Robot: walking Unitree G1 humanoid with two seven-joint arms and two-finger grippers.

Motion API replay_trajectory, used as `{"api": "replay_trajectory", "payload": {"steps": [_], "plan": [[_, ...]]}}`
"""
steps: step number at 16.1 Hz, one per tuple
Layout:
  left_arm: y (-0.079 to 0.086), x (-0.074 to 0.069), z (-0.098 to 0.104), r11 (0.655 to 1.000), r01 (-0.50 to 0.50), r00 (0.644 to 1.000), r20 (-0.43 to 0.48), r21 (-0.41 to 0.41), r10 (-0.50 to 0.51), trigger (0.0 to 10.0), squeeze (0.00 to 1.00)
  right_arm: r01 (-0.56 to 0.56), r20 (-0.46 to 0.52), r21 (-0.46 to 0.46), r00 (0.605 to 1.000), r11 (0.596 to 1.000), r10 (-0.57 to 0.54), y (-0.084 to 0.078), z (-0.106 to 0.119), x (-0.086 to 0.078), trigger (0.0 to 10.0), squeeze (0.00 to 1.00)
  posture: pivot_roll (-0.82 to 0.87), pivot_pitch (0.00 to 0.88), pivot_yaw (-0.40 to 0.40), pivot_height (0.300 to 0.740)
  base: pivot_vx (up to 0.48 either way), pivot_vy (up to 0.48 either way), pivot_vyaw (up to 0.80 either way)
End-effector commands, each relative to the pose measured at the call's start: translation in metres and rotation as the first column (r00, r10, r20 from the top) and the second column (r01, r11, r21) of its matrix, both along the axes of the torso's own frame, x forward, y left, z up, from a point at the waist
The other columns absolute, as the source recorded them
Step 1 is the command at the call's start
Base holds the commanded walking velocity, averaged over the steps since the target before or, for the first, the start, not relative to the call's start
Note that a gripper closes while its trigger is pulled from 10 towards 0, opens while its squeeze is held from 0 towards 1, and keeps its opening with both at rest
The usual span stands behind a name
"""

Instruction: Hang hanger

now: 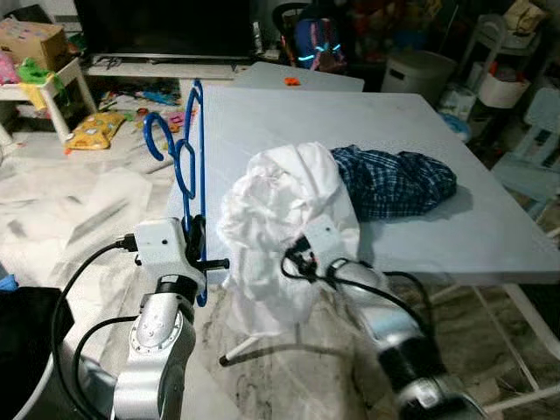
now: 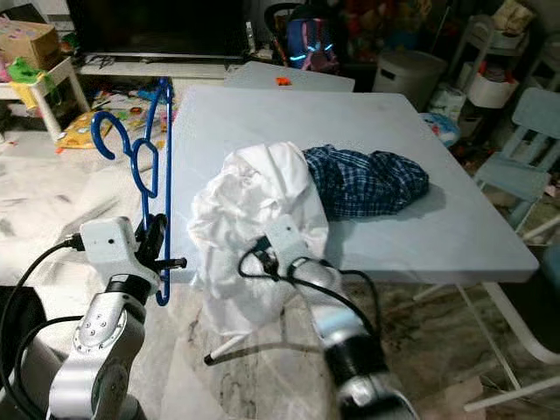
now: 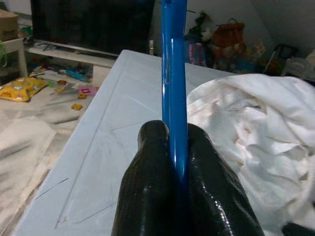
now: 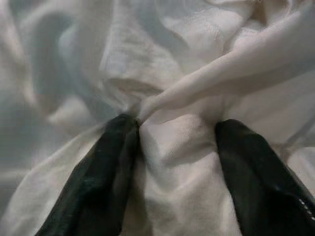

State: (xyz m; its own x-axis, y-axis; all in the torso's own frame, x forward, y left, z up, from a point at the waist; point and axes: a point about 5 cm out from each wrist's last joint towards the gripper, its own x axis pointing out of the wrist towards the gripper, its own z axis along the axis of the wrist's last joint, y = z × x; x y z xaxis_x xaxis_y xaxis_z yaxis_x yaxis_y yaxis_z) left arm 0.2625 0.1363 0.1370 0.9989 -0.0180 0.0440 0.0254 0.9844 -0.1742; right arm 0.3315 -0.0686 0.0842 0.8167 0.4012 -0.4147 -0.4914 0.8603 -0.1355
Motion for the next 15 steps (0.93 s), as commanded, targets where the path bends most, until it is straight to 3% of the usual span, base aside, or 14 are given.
{"api": "replay_trajectory", "payload": {"steps": [1,6,12,14,15], "plan": [[-0.002,0.001,0.005,1.0,0.001,1.0,0.018,0.006,-0.001,10.0,0.0,0.054,-0.029,0.018,0.998,0.998,-0.053,0.002,-0.001,0.006,0.0,0.0,0.01,0.025,-0.071,0.74,0.0,0.0,0.0],[0.0,-0.003,0.004,1.0,-0.023,1.0,0.018,0.0,0.023,10.0,0.0,0.159,-0.055,0.086,0.986,0.984,-0.155,0.013,0.013,0.029,0.0,0.0,0.03,0.023,-0.097,0.74,0.0,0.0,0.0],[0.0,-0.005,0.004,0.999,-0.035,0.999,0.018,-0.004,0.035,10.0,0.0,0.308,-0.12,0.234,0.95,0.922,-0.287,0.013,0.039,0.051,0.0,0.0,0.04,0.028,-0.114,0.74,0.0,0.0,0.0],[0.0,-0.006,0.004,0.999,-0.042,0.999,0.017,-0.005,0.042,10.0,0.0,0.34,-0.118,0.34,0.94,0.877,-0.319,0.015,0.066,0.063,0.0,0.0,0.04,0.031,-0.123,0.74,0.0,0.0,0.0],[0.0,-0.007,0.003,0.999,-0.047,0.999,0.016,-0.007,0.047,10.0,0.0,0.331,-0.072,0.375,0.942,0.866,-0.329,0.016,0.088,0.071,0.0,0.0,0.04,0.033,-0.13,0.74,0.0,0.0,0.0]]}}
